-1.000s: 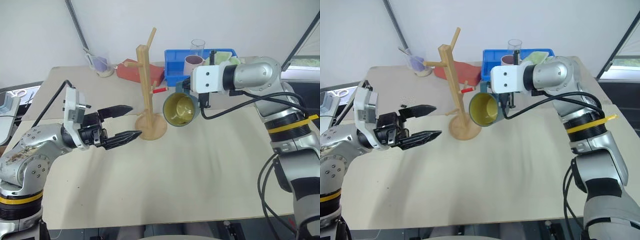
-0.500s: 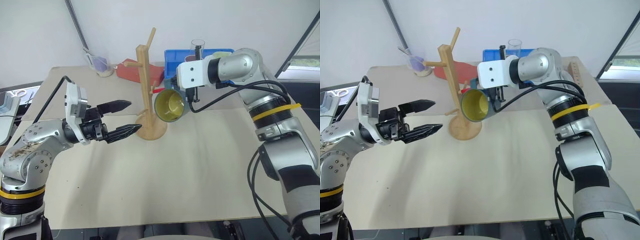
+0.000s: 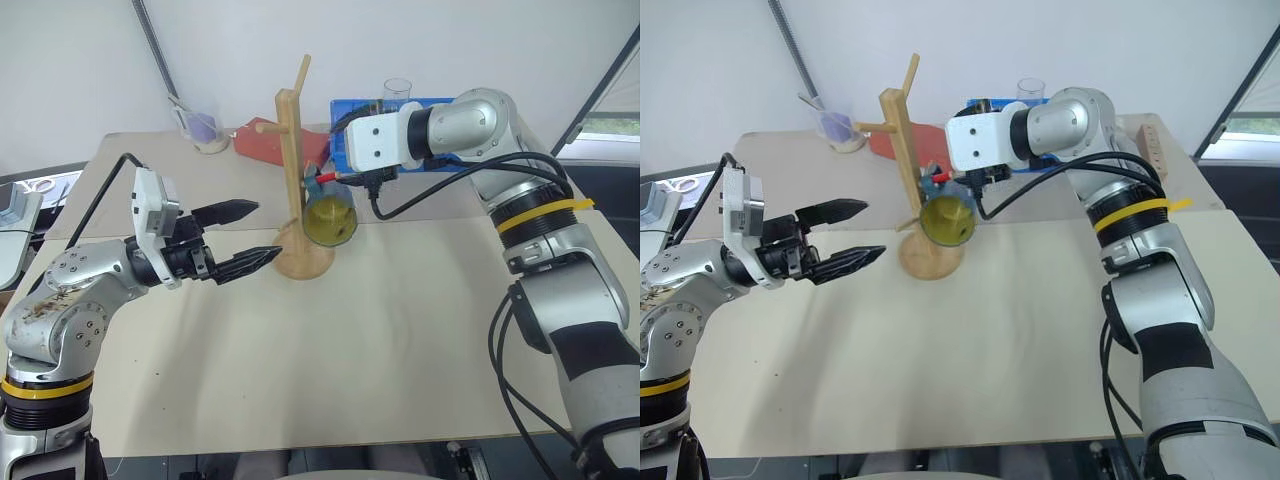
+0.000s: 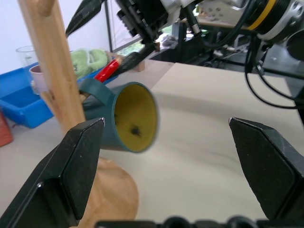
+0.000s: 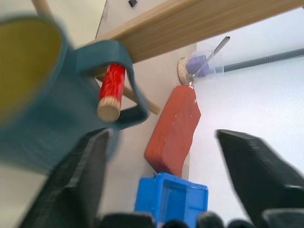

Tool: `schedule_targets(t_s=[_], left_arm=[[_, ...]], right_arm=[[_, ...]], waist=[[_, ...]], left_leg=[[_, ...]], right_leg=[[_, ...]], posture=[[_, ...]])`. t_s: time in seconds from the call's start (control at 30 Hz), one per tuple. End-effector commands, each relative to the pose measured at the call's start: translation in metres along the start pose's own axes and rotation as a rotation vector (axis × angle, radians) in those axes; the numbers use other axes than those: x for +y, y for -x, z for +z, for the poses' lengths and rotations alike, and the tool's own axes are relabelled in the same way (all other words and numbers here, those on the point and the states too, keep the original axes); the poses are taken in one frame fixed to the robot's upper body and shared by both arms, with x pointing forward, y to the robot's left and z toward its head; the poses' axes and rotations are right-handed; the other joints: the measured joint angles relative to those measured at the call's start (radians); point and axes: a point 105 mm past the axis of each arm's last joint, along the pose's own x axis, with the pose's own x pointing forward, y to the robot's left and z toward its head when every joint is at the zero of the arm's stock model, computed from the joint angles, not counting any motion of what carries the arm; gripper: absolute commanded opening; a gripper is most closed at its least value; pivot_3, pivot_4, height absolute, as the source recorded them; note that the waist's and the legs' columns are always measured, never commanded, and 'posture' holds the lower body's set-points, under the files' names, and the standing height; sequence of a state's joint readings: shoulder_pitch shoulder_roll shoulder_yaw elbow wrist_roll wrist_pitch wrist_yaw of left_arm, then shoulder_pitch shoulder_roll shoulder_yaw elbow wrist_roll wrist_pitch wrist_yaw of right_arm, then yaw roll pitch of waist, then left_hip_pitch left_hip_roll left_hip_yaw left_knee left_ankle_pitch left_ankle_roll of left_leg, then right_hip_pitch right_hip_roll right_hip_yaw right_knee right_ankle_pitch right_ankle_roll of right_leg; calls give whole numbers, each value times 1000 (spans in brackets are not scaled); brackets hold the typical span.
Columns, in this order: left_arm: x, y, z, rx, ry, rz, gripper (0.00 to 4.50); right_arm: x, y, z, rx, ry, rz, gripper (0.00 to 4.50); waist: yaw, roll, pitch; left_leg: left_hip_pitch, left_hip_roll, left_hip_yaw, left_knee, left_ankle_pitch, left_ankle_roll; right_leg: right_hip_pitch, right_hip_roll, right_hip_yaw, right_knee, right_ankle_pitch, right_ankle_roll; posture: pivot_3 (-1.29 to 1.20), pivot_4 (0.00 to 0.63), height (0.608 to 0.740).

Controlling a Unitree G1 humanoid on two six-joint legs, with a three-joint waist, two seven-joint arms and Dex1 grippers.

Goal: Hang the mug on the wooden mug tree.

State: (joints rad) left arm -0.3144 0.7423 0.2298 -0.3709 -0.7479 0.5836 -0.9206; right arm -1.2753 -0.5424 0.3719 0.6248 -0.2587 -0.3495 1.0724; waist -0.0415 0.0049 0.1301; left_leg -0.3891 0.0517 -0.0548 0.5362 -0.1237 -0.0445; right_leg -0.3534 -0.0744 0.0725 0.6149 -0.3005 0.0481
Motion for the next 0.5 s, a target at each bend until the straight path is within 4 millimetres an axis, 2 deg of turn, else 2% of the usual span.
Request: schedule_targets(t_s=[0.03,0.2,0.33,0.5], left_arm=[[20,10,-5,100,-81,102,4500],[38,26,-13,249,-175,172,4500],[45,36,-7,264,-194,186,4500],[46,41,0,249,-184,187,4500]], right_arm=[[-15,30,8,-59,-40,-52,4486],[6,65,9,-185,-305,6,4486],[23,88,20,-279,-515,28,4486],[30,102,32,-308,-629,1,4486]], waist=[[0,0,0],[1,0,0],[2,0,0],[-3,0,0]], left_leg=[[0,0,0,0,0,0],[0,0,0,0,-1,-1],[0,0,1,0,-1,-2],[0,0,1,-1,-4,-5]], right_leg=[[0,0,0,0,0,0],[0,0,0,0,0,0],[0,-1,0,0,0,0],[-1,-1,0,0,0,0]], posture=[[0,150,740],[0,150,740],[0,150,740],[0,150,740]])
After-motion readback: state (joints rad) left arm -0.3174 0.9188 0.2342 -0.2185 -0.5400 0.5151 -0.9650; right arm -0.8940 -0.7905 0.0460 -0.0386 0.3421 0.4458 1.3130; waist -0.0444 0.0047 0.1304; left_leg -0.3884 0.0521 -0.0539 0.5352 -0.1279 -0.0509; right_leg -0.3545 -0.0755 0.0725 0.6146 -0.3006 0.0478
